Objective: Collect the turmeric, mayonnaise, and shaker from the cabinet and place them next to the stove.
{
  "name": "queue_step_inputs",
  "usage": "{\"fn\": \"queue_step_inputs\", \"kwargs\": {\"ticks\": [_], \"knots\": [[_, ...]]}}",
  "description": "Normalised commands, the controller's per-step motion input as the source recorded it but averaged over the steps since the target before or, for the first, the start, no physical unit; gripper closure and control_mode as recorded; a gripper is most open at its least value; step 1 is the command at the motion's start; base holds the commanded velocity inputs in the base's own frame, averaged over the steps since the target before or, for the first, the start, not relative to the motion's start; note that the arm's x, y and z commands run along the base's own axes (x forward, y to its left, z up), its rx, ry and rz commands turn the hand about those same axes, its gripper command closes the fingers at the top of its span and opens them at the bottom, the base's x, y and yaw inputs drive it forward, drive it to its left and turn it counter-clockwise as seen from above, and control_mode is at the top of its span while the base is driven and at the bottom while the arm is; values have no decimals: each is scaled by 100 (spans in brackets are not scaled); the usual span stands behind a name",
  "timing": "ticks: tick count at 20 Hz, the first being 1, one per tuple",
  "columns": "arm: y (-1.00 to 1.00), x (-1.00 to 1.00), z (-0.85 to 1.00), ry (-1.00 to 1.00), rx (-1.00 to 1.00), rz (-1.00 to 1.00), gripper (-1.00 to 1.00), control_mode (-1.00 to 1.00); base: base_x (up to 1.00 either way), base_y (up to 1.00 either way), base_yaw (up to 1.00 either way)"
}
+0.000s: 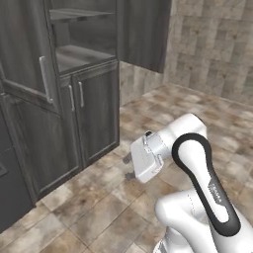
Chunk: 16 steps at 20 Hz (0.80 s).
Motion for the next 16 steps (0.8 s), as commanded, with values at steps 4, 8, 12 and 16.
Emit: {"fn": "queue_step_inputs", "kwargs": {"ticks": [4, 8, 12, 16], "knots": [[0, 0, 0, 0, 0, 0, -100, 100, 57, -2, -30], [0, 0, 0, 0, 0, 0, -100, 100, 74, -1, -17], [0, 0, 0, 0, 0, 0, -100, 100, 85, -2, -4], [0, 0, 0, 0, 0, 0, -100, 100, 94, 0, 0]]}}
